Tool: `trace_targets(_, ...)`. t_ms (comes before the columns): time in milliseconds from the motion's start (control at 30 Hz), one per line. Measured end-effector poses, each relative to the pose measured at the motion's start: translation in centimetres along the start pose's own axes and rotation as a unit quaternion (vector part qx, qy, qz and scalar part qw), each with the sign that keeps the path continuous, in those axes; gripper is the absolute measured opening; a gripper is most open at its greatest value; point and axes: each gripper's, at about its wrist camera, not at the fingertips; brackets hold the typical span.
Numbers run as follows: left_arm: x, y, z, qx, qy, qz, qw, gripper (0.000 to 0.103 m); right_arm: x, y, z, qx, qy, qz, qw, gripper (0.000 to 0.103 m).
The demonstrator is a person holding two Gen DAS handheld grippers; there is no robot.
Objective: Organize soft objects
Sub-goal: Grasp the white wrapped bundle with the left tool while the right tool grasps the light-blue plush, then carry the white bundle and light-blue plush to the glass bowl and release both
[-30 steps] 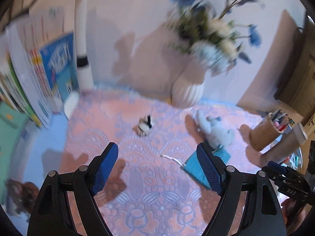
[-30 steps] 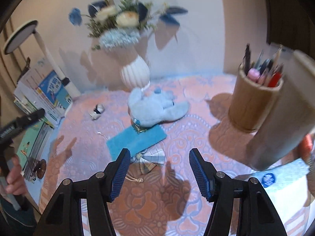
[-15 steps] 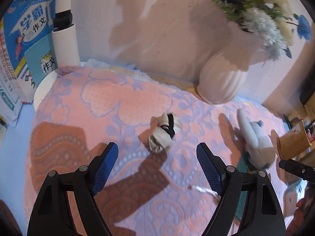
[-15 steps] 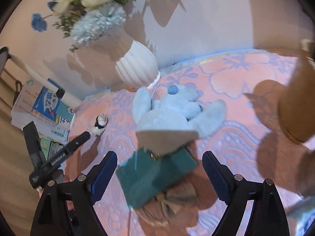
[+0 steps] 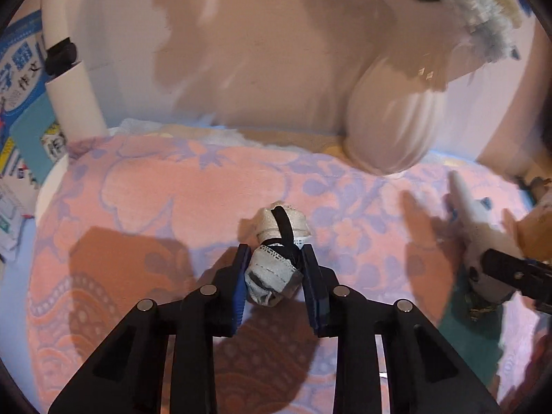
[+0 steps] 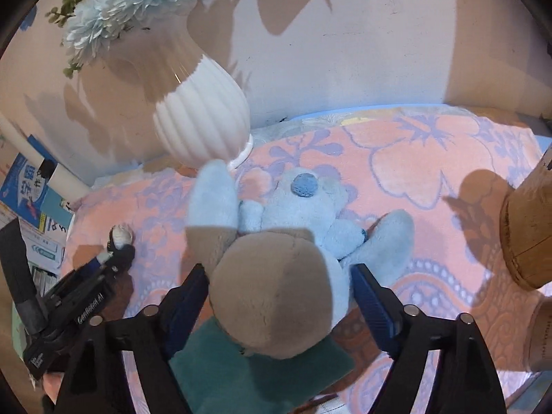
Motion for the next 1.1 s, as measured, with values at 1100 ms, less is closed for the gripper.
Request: trace_targets(1100,21.2,6.5,13.7,-0.048,0.158,0.135,0.9770,0.022,23.9,10.9,2.6,0.043,-0.066,0.168,0.983,0.062)
Point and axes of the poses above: each gripper's, at about its wrist camera, not at the fingertips, and x roughly against the way its jaws point, z to its right, y to its underside, and after that the axes turned 2 degrees about y, right-handed
